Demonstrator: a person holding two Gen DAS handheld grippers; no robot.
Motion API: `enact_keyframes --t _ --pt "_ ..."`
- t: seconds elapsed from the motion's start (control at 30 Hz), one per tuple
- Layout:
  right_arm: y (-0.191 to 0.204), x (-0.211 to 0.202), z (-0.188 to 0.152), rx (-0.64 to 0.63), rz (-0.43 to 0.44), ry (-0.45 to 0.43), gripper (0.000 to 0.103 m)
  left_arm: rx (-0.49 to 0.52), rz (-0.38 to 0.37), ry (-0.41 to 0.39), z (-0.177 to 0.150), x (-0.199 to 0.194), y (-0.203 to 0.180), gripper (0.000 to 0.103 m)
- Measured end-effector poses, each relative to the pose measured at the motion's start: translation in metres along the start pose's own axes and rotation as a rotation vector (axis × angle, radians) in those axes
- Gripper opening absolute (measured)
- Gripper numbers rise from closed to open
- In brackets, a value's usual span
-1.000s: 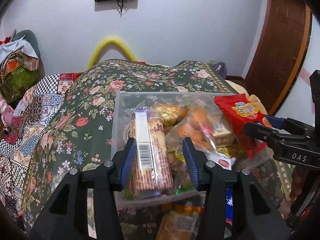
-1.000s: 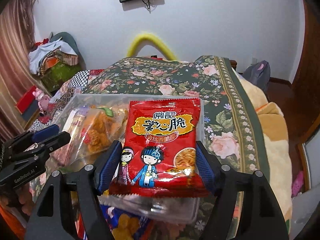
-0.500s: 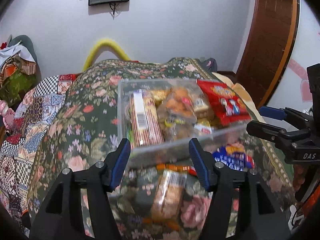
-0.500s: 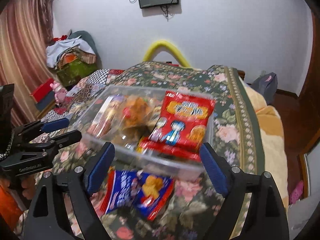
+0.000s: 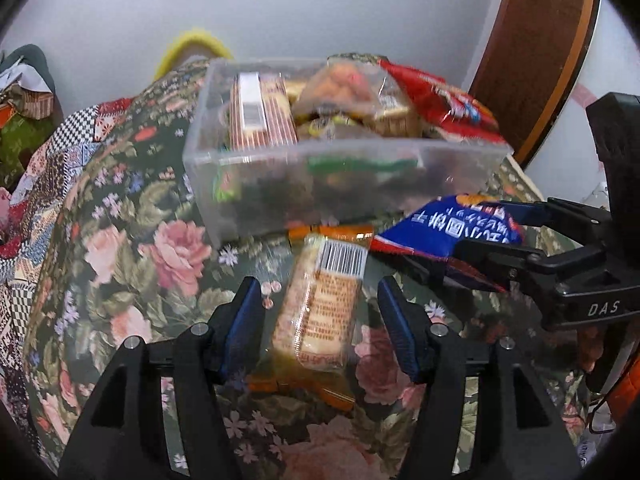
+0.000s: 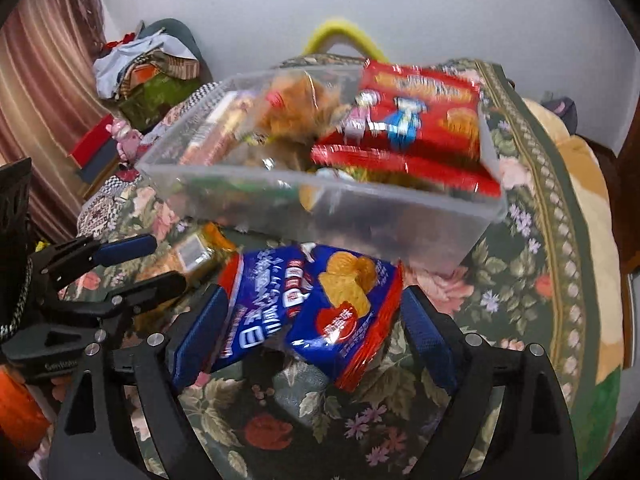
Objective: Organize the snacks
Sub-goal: 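Grasp the wrapped cake with the left tool while the right grasps the blue cracker bag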
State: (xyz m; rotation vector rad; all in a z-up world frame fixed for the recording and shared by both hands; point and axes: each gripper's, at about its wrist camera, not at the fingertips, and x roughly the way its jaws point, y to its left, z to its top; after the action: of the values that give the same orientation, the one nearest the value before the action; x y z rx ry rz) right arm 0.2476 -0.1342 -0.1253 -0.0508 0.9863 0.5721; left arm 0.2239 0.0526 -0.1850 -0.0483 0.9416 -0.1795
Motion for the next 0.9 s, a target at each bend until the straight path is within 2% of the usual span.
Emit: enact_keyframes --t 0.07,0.13,0.17,0.23,0.27,0.33,0.37,0.67,0.83,0.9 --pt "-0.002 0.005 0.001 0.013 0.022 0.016 0.087 0.006 0.003 0.015 -0.002 0.006 -0.001 0.058" --pt "-0.006 0.006 0.001 0.037 0.047 0.023 0.087 0.010 -0.001 0.025 -0.005 0.010 -0.001 0.048" --pt "-0.007 0.007 0.001 0.051 0.059 0.024 0.087 0.009 -0.004 0.026 -0.006 0.012 -0.002 0.047" --pt "-0.005 0.006 -0.003 0.063 0.075 0.028 0.087 0.005 -0.014 0.022 -0.006 0.011 -0.002 0.038" --pt "-0.005 0.008 -0.004 0.069 0.082 0.033 0.087 0.001 -0.016 0.022 -0.006 0.011 -0.001 0.036" --pt "-0.004 0.008 -0.005 0.072 0.088 0.030 0.084 -0.004 -0.019 0.019 -0.008 0.010 -0.002 0.036" --pt "-0.002 0.007 -0.006 0.069 0.094 0.027 0.077 -0.004 -0.021 0.016 -0.009 0.008 -0.002 0.036" --pt "0.006 -0.004 -0.011 0.055 0.115 0.005 0.051 0.039 -0.001 -0.063 -0.012 -0.032 -0.015 0.035" --pt "0.010 -0.021 -0.011 0.036 0.109 -0.031 0.041 0.041 0.006 -0.122 -0.007 -0.058 -0.017 0.035" --pt "0.011 -0.029 -0.012 0.031 0.098 -0.055 0.040 0.036 0.009 -0.148 -0.003 -0.068 -0.017 0.035"
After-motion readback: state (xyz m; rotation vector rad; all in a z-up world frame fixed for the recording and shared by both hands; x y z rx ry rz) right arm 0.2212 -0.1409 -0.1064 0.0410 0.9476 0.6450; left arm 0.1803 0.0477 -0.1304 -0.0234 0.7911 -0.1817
